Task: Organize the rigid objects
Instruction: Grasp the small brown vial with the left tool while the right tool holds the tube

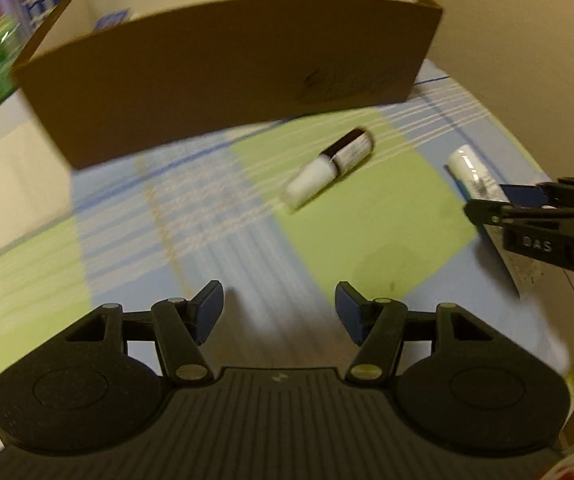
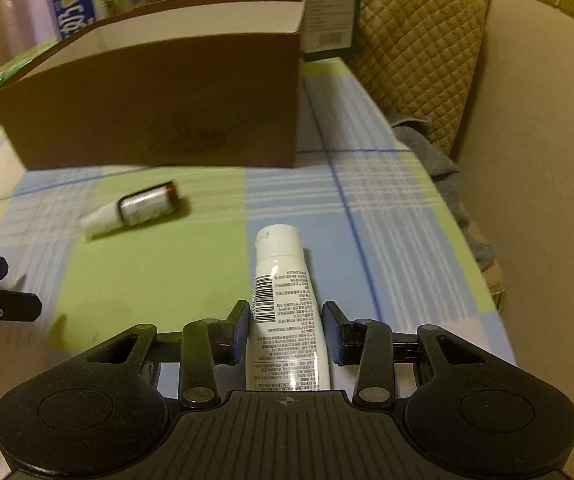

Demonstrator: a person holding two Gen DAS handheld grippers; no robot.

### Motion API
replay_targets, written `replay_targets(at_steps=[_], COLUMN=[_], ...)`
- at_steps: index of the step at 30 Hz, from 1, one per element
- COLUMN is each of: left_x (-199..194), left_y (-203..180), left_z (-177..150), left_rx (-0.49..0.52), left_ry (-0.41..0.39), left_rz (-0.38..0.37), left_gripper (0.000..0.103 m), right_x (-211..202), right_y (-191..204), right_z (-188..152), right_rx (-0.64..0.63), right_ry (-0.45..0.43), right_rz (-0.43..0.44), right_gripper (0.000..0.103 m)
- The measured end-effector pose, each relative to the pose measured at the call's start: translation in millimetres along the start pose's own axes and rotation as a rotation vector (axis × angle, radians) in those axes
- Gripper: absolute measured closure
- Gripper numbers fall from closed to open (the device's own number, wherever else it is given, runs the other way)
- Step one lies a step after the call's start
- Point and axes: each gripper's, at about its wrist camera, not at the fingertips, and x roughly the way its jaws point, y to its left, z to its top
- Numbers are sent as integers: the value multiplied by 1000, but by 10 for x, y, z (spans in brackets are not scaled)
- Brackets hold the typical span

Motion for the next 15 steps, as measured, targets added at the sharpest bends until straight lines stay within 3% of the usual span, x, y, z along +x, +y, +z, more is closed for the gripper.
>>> replay_targets(at_steps=[10, 15], left_x=[256, 431], left_y=[-163, -233], left_z=[445, 607], left_rx=[191, 256], left_ry=[-81, -84], left_rz=[-61, -86], left_gripper=[45, 49], right_x=[214, 248], right_y=[-114, -112], right_z=[253, 271], right_rx=[30, 35], right_ry=[-18, -24], right_rz=[-15, -13], right_gripper=[66, 66])
